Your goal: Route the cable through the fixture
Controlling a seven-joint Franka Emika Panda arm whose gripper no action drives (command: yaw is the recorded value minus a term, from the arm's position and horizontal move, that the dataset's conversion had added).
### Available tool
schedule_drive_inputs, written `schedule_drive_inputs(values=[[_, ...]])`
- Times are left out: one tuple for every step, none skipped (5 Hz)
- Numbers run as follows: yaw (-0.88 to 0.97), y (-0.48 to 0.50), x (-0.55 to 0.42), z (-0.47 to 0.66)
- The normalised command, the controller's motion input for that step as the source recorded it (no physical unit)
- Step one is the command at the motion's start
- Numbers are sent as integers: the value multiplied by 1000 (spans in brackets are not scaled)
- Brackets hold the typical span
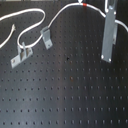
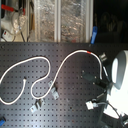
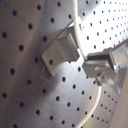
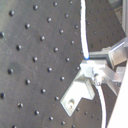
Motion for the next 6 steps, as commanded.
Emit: schedule_drive_inputs(values=[[0, 14, 5, 2], [0, -37, -214, 480], [0, 1, 0, 27], [0, 14, -20, 220], [0, 27, 9, 184], [0, 126, 48, 426]])
